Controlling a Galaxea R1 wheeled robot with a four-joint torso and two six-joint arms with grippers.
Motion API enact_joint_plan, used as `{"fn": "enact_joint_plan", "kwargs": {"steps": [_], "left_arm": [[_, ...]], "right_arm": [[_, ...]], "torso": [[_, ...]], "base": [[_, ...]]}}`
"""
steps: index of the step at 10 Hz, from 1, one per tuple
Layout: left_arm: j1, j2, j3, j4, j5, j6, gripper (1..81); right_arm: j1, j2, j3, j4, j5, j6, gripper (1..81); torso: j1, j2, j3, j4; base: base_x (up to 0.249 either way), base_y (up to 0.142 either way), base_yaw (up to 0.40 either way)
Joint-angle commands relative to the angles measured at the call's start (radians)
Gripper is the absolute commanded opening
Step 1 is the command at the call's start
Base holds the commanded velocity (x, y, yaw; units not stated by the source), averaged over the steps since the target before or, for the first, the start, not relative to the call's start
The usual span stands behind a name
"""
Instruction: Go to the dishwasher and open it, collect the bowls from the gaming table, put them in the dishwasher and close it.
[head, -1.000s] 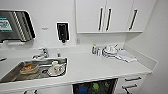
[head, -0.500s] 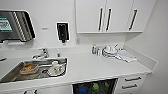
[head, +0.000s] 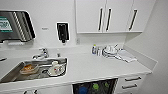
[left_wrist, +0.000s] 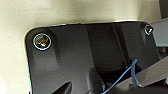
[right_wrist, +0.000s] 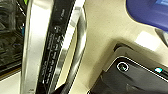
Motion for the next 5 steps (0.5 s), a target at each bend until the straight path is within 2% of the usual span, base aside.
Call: {"fn": "enact_joint_plan", "kwargs": {"steps": [1, 5], "left_arm": [[-0.032, -0.005, -0.004, -0.002, 0.034, -0.001, 81.1], [-0.031, -0.005, -0.004, 0.000, 0.034, -0.001, 81.1]], "right_arm": [[0.004, 0.062, -0.061, -0.060, -0.047, -0.011, 81.1], [-0.030, 0.194, -0.209, -0.055, -0.044, -0.002, 81.1]], "torso": [[0.000, 0.000, 0.000, 0.000], [0.000, 0.000, 0.000, 0.000]], "base": [[0.000, 0.000, 0.000], [0.000, 0.000, 0.000]]}}
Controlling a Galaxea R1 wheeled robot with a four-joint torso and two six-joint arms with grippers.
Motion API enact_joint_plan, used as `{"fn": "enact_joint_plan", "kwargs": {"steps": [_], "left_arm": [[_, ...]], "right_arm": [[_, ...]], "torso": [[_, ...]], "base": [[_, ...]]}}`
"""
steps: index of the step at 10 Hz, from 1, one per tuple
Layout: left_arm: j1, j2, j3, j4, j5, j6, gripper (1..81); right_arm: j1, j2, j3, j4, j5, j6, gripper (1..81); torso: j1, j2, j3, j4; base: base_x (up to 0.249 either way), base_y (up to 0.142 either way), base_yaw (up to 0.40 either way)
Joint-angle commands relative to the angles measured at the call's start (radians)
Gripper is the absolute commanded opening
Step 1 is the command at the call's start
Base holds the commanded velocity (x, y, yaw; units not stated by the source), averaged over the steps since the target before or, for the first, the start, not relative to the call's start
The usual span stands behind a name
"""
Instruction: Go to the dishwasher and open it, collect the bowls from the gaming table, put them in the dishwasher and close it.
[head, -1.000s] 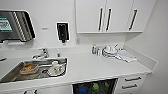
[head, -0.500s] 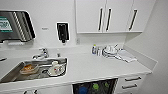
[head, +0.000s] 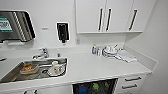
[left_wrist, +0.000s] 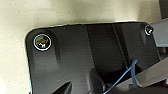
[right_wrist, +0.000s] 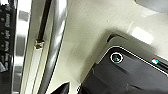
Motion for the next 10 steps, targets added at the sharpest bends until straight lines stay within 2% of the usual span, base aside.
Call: {"fn": "enact_joint_plan", "kwargs": {"steps": [1, 3, 5, 10], "left_arm": [[-0.027, -0.005, -0.003, 0.000, 0.034, -0.001, 81.1], [-0.025, -0.008, -0.003, -0.003, 0.034, -0.002, 81.1], [-0.018, -0.009, -0.003, -0.003, 0.032, -0.002, 81.1], [-0.002, -0.016, 0.000, -0.005, 0.032, -0.002, 81.1]], "right_arm": [[0.061, 0.038, -0.060, -0.001, -0.050, 0.011, 81.1], [0.087, 0.105, -0.109, 0.077, -0.049, 0.060, 81.1], [0.116, 0.174, -0.182, 0.146, -0.046, 0.062, 81.1], [0.248, 0.216, -0.153, 0.175, -0.006, 0.062, 81.1]], "torso": [[0.000, 0.000, 0.000, 0.000], [0.000, 0.000, 0.000, 0.000], [0.000, 0.000, 0.000, 0.000], [0.000, 0.000, 0.000, 0.000]], "base": [[0.000, 0.000, 0.000], [0.000, 0.000, 0.000], [0.000, 0.000, 0.000], [0.000, 0.000, 0.000]]}}
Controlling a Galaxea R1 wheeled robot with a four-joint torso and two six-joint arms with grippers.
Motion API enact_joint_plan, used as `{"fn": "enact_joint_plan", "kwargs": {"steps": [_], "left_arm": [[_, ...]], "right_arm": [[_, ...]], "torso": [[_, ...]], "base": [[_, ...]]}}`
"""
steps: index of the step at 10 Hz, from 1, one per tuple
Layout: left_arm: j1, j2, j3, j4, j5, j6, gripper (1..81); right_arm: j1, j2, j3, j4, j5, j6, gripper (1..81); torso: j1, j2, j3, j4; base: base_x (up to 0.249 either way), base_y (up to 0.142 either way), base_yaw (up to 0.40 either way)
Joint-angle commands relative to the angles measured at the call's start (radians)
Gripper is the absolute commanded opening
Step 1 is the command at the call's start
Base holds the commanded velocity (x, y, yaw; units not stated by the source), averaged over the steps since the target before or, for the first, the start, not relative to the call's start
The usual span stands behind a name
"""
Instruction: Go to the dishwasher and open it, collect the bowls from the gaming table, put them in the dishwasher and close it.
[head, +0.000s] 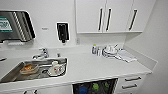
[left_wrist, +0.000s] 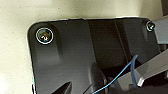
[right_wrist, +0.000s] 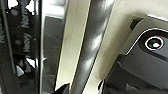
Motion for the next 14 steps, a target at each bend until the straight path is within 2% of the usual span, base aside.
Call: {"fn": "enact_joint_plan", "kwargs": {"steps": [1, 4, 5, 7, 8, 9, 11, 12, 14], "left_arm": [[-0.023, -0.009, -0.001, -0.004, 0.035, -0.002, 81.1], [-0.023, -0.009, -0.001, -0.004, 0.035, -0.002, 81.1], [-0.023, -0.008, -0.001, -0.004, 0.035, -0.002, 81.1], [-0.023, -0.006, -0.001, -0.004, 0.035, -0.002, 81.1], [-0.023, -0.001, -0.001, 0.000, 0.035, -0.002, 81.1], [-0.024, 0.009, -0.001, 0.003, 0.035, 0.001, 81.1], [-0.026, 0.011, -0.002, 0.003, 0.035, 0.004, 81.1], [-0.027, 0.014, -0.001, 0.011, 0.036, 0.007, 81.1], [-0.035, 0.020, -0.005, 0.013, 0.041, 0.009, 81.1]], "right_arm": [[0.199, -0.032, 0.074, 0.038, 0.012, 0.009, 81.1], [0.283, -0.060, 0.154, 0.037, 0.012, 0.004, 81.1], [0.303, -0.098, 0.226, 0.029, 0.013, -0.002, 81.1], [0.288, -0.137, 0.284, 0.026, 0.013, -0.008, 81.1], [0.245, -0.137, 0.298, -0.037, 0.012, -0.062, 81.1], [0.204, -0.131, 0.315, -0.141, 0.013, -0.137, 81.1], [0.105, -0.114, 0.279, -0.365, 0.006, -0.240, 81.1], [0.050, -0.100, 0.249, -0.513, 0.010, -0.286, 81.1], [-0.022, -0.063, 0.180, -0.635, 0.010, -0.289, 81.1]], "torso": [[0.000, 0.000, 0.000, 0.000], [0.000, 0.000, 0.000, 0.000], [0.000, 0.000, 0.000, 0.000], [0.000, 0.000, 0.000, 0.000], [0.000, 0.000, 0.000, 0.000], [0.000, 0.000, 0.000, 0.000], [0.000, 0.000, 0.000, 0.000], [0.000, 0.000, 0.000, 0.000], [0.000, 0.000, 0.000, 0.000]], "base": [[0.000, 0.000, 0.000], [0.000, 0.000, 0.000], [0.000, 0.000, 0.000], [0.000, 0.000, 0.000], [0.000, 0.000, 0.000], [0.000, 0.000, 0.000], [0.000, 0.000, 0.000], [0.000, 0.000, 0.000], [0.000, 0.000, 0.000]]}}
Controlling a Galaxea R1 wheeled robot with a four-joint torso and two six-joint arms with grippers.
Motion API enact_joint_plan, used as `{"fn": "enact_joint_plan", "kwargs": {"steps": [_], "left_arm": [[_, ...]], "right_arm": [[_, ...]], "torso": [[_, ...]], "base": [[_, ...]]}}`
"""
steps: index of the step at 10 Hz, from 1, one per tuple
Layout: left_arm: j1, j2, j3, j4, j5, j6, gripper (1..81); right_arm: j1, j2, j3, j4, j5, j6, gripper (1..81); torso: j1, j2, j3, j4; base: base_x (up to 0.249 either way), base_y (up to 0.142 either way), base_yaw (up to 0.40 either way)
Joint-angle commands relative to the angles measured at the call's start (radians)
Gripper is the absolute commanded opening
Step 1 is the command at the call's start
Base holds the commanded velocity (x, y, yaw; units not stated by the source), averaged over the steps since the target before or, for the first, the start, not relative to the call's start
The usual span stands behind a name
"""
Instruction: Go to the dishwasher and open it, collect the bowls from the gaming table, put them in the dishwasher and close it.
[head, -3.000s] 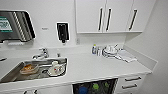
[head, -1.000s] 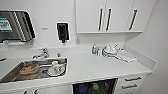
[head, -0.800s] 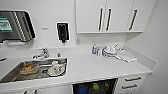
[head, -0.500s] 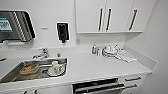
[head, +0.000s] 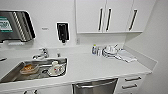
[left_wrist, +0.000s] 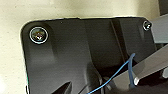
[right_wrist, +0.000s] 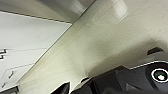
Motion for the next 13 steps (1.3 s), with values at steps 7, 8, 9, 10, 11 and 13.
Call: {"fn": "enact_joint_plan", "kwargs": {"steps": [7, 8, 9, 10, 11, 13], "left_arm": [[-0.070, 0.003, -0.006, 0.010, 0.053, 0.067, 81.1], [-0.071, 0.009, -0.004, 0.010, 0.054, 0.080, 81.1], [-0.073, 0.008, -0.006, 0.010, 0.057, 0.083, 81.1], [-0.075, 0.006, -0.006, 0.010, 0.074, 0.083, 81.1], [-0.078, 0.005, -0.006, 0.009, 0.092, 0.083, 81.1], [-0.084, 0.005, -0.006, -0.002, 0.125, 0.080, 81.1]], "right_arm": [[-0.137, 0.212, -0.400, -0.398, -0.014, -0.059, 81.1], [-0.164, 0.247, -0.472, -0.417, -0.009, -0.057, 81.1], [-0.180, 0.285, -0.542, -0.417, -0.006, -0.057, 81.1], [-0.189, 0.311, -0.597, -0.417, -0.005, -0.059, 81.1], [-0.197, 0.328, -0.638, -0.417, -0.006, -0.059, 81.1], [-0.218, 0.339, -0.661, -0.428, -0.005, -0.059, 81.1]], "torso": [[0.000, 0.000, 0.000, 0.000], [0.000, 0.000, 0.000, 0.000], [0.000, 0.000, 0.000, 0.000], [0.000, 0.000, 0.000, 0.000], [0.000, 0.000, 0.000, 0.000], [0.000, 0.000, 0.000, 0.000]], "base": [[0.000, 0.000, 0.000], [0.000, 0.000, 0.000], [0.000, 0.000, 0.000], [0.000, 0.000, 0.000], [0.000, 0.000, 0.000], [0.000, 0.000, 0.000]]}}
